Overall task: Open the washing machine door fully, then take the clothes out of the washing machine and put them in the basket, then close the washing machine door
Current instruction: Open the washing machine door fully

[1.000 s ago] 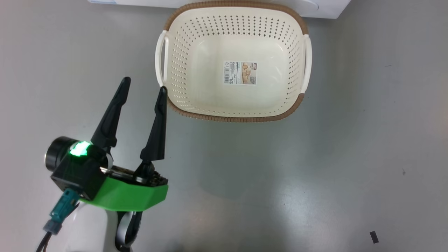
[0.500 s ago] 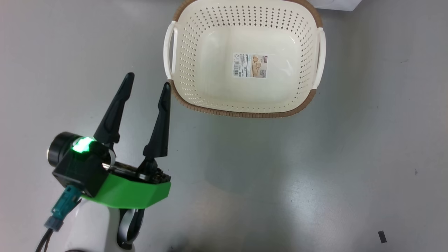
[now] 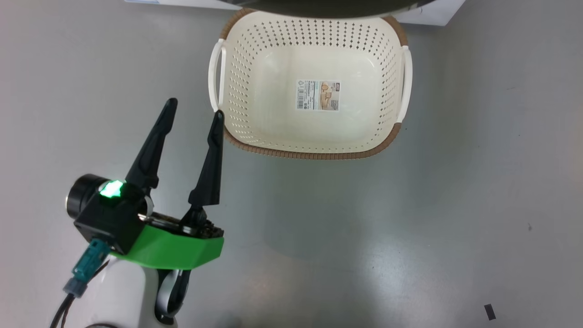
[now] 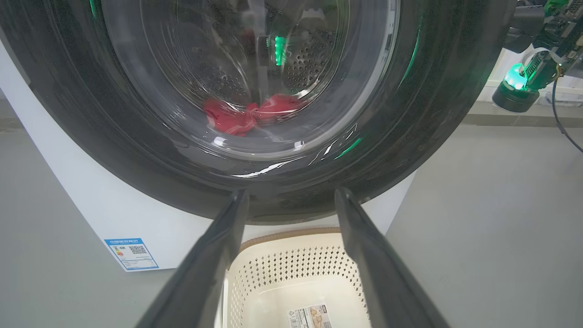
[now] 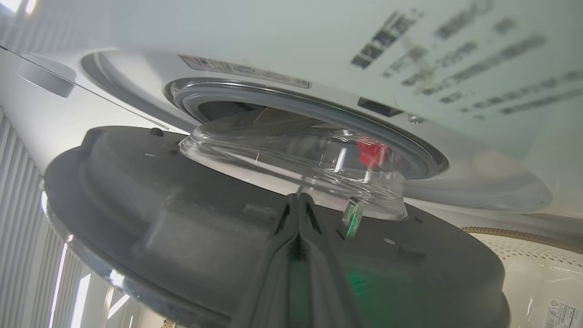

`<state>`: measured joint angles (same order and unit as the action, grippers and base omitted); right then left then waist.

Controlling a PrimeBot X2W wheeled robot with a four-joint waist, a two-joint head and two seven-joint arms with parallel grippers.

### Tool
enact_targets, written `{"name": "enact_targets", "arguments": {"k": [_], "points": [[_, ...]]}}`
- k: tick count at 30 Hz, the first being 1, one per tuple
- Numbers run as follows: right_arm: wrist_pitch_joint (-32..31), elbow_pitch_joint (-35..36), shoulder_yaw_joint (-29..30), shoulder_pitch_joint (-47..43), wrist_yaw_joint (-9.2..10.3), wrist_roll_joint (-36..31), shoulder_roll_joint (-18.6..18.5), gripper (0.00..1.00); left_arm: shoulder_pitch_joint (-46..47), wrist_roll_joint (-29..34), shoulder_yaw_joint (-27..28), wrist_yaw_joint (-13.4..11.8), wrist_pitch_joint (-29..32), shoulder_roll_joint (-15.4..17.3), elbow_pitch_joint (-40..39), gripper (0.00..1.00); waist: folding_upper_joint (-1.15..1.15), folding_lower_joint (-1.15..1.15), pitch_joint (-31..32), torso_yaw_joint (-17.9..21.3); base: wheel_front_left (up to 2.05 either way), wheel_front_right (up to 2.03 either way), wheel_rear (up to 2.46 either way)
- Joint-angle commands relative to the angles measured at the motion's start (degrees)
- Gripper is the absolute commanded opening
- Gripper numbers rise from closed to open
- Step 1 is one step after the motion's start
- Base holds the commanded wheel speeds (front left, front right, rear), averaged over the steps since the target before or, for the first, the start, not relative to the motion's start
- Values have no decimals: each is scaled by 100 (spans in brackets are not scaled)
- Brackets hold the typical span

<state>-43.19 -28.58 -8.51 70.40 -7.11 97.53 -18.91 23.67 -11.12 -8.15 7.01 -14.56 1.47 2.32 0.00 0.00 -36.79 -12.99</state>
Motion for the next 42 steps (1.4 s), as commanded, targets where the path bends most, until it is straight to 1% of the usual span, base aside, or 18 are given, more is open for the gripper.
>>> {"name": "enact_targets", "arguments": {"k": [1, 15, 21, 22, 23, 24, 27, 32, 37, 41, 42], "points": [[-106, 213, -87, -187, -37, -65, 161, 0, -4, 1, 150, -36, -44, 141, -89, 100, 0, 0, 53, 13, 0, 0, 0], [-557, 364, -14, -664, -37, 41, 294, 0, -40, -23, 153, -37, -44, 141, -75, 100, 0, 0, 233, 34, 0, 0, 0], [-504, 363, 51, -737, -37, -83, 328, 0, -57, -53, 130, -52, -44, 141, -71, 100, 0, 0, 307, 56, 0, 0, 0], [-330, 367, 103, -743, -37, -198, 346, 42, -54, -70, 137, -56, -44, 141, -76, 100, 0, 0, 311, 69, 0, 0, 0], [-246, 378, 133, -751, -37, -243, 363, 79, -51, -80, 145, -58, -44, 141, -77, 100, 0, 0, 310, 79, 0, 0, 0], [-149, 394, 166, -766, -37, -297, 375, 100, -48, -87, 150, -62, -44, 141, -78, 100, 0, 0, 310, 92, 0, 0, 0], [163, 536, 279, -837, -37, -466, 399, 100, -32, -94, 159, -69, -44, 141, -70, 100, 0, 0, 305, 141, 0, 0, 0], [744, 1092, 369, -1208, -37, -886, 377, 100, -3, -76, 205, -73, -44, 141, -38, 100, 0, 0, 331, 282, 0, 0, 0], [1641, 1666, 315, -1652, -37, -1461, 252, 100, 53, -63, 260, -69, -44, 141, 7, 100, 0, 0, 349, 444, 0, 0, 0], [2635, 2009, -7, -2050, -37, -2112, -8, 100, 73, -125, 343, -137, -44, 141, 105, 100, 0, 0, 398, 556, 0, 0, 0], [2635, 2009, -7, -2050, -37, -2112, -8, 100, 73, -125, 343, -137, -44, 141, 105, 100, 0, 0, 398, 556, 0, 0, 0]]}}
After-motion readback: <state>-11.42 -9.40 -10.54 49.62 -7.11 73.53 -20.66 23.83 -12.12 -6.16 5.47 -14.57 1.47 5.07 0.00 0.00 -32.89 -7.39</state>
